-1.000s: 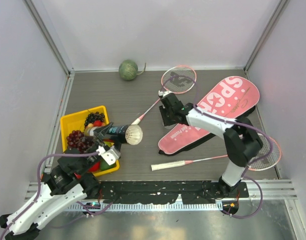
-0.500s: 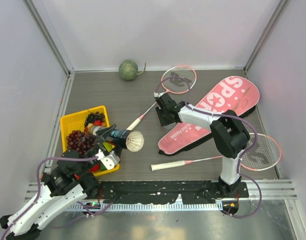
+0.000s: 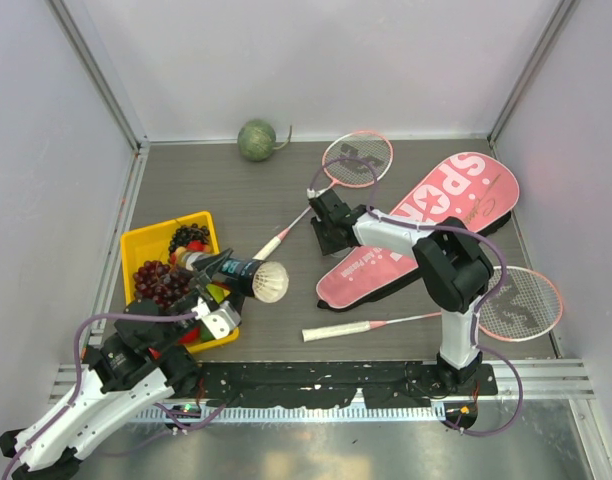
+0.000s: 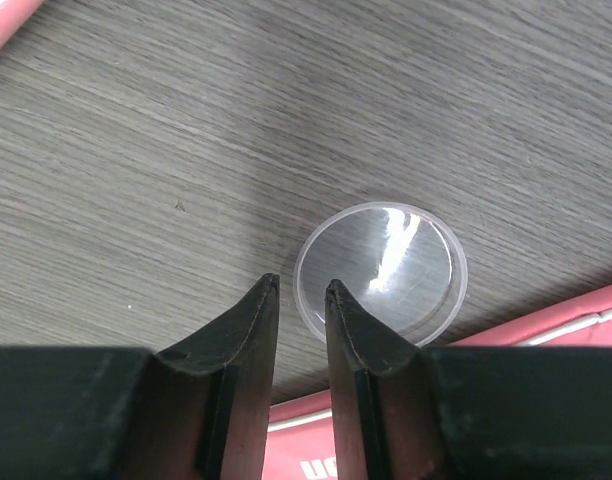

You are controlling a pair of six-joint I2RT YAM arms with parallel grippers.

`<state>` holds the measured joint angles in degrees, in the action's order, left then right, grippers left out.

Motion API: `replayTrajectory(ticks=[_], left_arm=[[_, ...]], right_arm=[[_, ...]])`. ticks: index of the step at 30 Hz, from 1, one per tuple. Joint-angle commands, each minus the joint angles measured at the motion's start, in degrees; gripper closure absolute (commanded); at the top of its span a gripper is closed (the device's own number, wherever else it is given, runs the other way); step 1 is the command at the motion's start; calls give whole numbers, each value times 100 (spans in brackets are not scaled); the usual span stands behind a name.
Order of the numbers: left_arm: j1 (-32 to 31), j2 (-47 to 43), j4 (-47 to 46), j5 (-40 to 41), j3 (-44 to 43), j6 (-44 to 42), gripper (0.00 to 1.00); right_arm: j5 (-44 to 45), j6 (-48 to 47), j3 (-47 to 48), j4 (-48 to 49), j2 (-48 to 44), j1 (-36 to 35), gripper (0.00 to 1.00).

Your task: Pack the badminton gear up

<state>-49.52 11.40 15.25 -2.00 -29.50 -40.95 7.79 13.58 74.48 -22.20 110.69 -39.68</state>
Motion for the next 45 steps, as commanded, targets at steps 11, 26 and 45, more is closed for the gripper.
replayTrajectory(ticks=[11,26,45], left_arm=[[-14,73,-567,130,-109,-80,100],[-14,345,-584,692,-179,-27,100],[-14,1619,338,1685,-1093,632,100]], right_arm=[[12,-31,207,251,251,-22,78],[-612,48,-266,935,-232,-22,95],[-1455,1049,-2077,2816,-3227,136,95]])
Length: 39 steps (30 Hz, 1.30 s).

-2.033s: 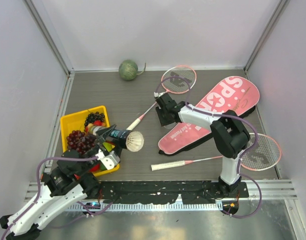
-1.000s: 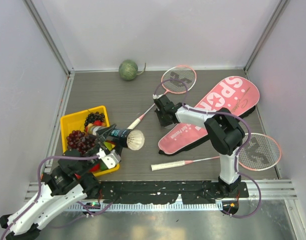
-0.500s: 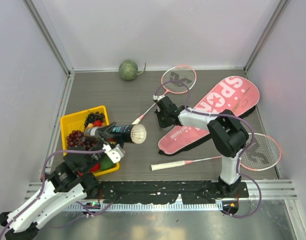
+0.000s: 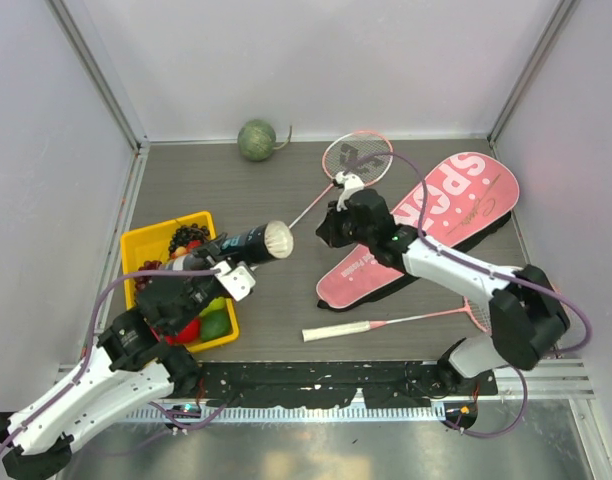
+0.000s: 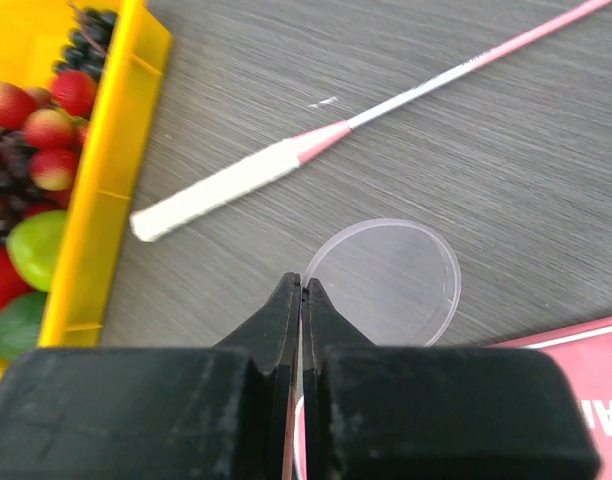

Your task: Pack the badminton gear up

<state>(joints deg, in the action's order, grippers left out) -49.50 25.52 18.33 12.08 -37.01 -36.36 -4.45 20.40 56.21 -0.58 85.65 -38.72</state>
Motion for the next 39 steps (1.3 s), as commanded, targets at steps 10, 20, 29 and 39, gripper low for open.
replayTrajectory(ticks=[10,20,29,39], left_arm=[[-16,902,522,585,-772,507,100],[-16,1061,663,331,-860,683,100],[-16,973,584,67,-755,630,100],[-16,762,347,-161,-544,437,100]], right_arm=[[-740,438,-690,664,-3132,31,94],[-1375,298,-23,533,-3608,-540,95],[-1409,280,593,524,-2967,-1155,95],[-1568,306,874,392,-2501,-1375,94]])
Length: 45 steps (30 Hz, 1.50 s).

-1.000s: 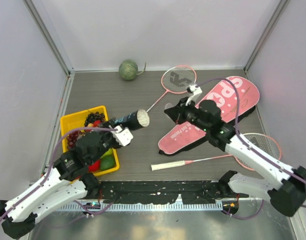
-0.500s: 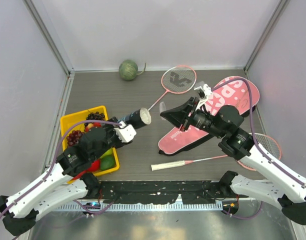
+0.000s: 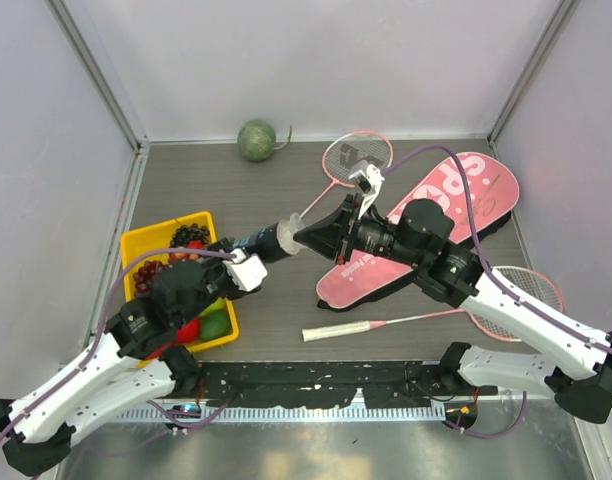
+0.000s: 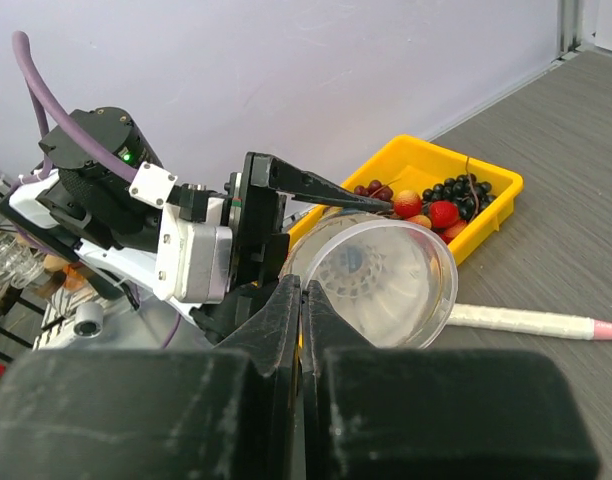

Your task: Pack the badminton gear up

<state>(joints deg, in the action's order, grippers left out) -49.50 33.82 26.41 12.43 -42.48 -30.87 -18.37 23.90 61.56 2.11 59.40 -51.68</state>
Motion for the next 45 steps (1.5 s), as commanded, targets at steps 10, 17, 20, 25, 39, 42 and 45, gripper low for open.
replayTrajectory(ticks=[10,17,20,25,39,42,45], left_arm=[[-16,-174,-550,-258,126,-253,100],[-25,-201,-550,-241,143,-296,100],[-16,-218,-585,-267,179,-340,100],[-16,-288,-611,-320,205,-349,100],[-16,-464,-787,-329,293,-376,100],[-16,-491,-778,-329,293,-376,100],[-16,-491,-787,-328,301,-384,100]], right_arm=[[-97,-184,410,-123,318,-334,95],[-35,-210,278,-167,222,-387,95],[-61,-202,260,-167,186,-395,95],[-219,-97,199,-62,257,-404,95],[-211,141,23,351,344,-404,95],[-193,159,93,317,415,-422,95],[-219,185,76,334,441,-457,95]])
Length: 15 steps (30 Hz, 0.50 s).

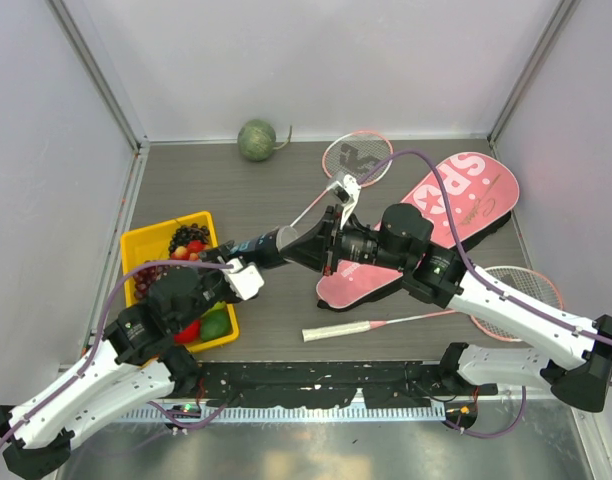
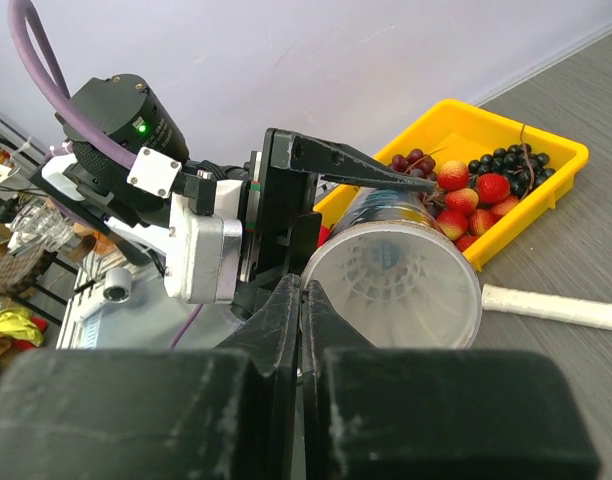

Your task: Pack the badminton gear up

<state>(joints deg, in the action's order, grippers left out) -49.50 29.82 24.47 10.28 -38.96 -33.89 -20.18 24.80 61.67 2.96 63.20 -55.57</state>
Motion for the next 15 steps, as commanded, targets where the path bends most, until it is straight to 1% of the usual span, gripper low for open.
replayTrajectory(ticks=[1,15], left_arm=[[-16,-99,-592,-114,-42,-83,100],[-16,-293,-759,-246,81,-188,100]], right_arm=[[-38,87,56,257,70,-68,95],[-65,157,38,284,123,-76,94]])
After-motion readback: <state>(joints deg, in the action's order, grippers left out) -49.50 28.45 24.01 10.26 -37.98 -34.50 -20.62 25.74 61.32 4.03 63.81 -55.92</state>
